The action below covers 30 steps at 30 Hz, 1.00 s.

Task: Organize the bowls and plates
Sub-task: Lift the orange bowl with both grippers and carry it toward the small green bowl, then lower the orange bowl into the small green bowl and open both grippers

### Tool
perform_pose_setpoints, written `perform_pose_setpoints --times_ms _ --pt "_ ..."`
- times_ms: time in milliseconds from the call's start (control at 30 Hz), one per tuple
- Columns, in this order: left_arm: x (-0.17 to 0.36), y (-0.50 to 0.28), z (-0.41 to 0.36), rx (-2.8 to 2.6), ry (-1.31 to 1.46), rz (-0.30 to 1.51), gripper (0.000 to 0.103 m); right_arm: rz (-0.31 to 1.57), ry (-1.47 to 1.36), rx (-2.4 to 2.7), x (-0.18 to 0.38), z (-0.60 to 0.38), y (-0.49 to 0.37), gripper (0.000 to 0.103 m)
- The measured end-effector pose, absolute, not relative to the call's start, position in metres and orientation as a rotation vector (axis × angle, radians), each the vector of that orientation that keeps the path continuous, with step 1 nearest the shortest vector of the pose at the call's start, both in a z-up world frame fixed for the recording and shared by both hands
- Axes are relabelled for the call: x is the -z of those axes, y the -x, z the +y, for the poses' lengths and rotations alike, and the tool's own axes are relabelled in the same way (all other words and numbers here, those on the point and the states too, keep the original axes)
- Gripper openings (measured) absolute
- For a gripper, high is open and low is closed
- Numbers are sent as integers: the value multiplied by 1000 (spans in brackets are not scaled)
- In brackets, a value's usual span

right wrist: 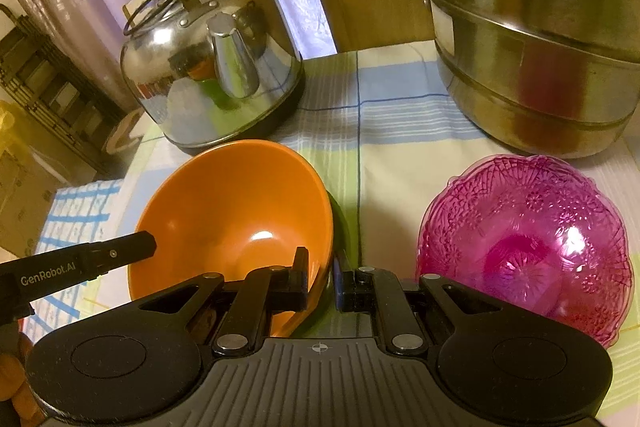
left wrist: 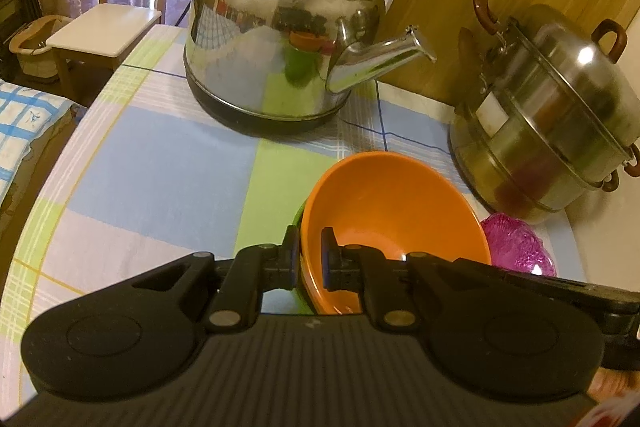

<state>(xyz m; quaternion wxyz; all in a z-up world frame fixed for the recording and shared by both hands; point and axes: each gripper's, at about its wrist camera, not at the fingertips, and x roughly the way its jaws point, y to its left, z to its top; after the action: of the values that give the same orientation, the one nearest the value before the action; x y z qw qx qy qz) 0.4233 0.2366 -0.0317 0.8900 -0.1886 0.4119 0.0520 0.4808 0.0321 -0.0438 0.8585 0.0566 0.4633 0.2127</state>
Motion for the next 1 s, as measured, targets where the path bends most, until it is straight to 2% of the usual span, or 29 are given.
perform_pose_setpoints --times_ms 667,700,767,800,833,1000 --pt "46 -429 234 -117 387 872 9 954 -38 -449 53 39 -481 13" --pt "47 -429 235 -122 388 871 9 954 -38 -457 54 39 -481 16" --pt "47 -428 236 -124 402 858 9 942 -68 -493 53 37 -482 38" --pt "46 -427 236 -128 403 851 9 926 -79 -494 52 34 -481 59" --pt "45 -426 237 -129 401 845 9 909 -85 -488 50 32 -480 63" --pt "33 -412 234 -124 414 810 10 887 -121 -486 42 18 -472 63"
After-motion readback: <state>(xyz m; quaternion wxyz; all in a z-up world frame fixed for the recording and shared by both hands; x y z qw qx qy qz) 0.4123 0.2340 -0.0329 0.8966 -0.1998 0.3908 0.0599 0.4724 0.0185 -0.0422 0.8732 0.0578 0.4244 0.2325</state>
